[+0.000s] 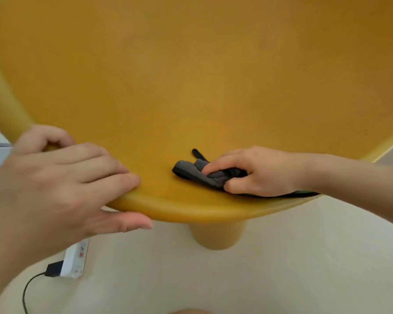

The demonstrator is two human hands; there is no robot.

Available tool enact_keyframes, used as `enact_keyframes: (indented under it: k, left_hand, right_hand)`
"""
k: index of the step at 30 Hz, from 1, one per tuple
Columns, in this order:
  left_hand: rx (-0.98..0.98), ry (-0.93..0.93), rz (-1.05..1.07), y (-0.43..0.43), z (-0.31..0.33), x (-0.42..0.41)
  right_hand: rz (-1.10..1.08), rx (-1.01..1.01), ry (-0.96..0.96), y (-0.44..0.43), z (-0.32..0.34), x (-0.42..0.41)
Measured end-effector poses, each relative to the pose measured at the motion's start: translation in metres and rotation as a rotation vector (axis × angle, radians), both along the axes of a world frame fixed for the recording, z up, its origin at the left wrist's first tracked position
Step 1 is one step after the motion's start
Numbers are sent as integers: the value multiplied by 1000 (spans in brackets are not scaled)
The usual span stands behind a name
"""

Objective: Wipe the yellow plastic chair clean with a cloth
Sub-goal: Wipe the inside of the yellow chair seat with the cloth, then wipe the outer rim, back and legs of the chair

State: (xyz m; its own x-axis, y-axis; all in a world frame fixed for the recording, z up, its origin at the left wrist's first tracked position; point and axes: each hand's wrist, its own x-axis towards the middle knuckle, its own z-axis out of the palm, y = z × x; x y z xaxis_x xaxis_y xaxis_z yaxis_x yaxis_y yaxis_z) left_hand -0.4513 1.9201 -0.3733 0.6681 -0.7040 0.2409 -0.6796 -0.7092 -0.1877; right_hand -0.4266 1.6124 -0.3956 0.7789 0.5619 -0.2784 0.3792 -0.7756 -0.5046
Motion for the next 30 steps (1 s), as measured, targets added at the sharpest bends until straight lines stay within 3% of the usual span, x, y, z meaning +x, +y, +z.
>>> enact_keyframes:
  k: [3,5,14,18,22,28,30]
  left_hand:
    - [44,-352,-130,-22,17,-16]
    - [-2,-471,-160,-46,15,-30]
    - [-80,-654,-235,-224,-4,-89]
    - [4,-705,-319,-299,-3,-102]
    - [88,-632,-403,-327,6,-112]
    - [-38,-580,-538,-351,9,-110]
    - [-63,-571,-567,-375,9,-107]
  right_hand:
    - [0,-57,14,-17,5,-7]
    - [0,-97,3,-27,9,-11]
    - [-181,-167,32,-139,30,-46]
    - [-437,-128,-77,-212,20,-55]
    - [-667,108,-139,-245,14,-68]
    - [-579,565,-26,-213,36,-109]
    - [-590,616,-51,-227,47,-114]
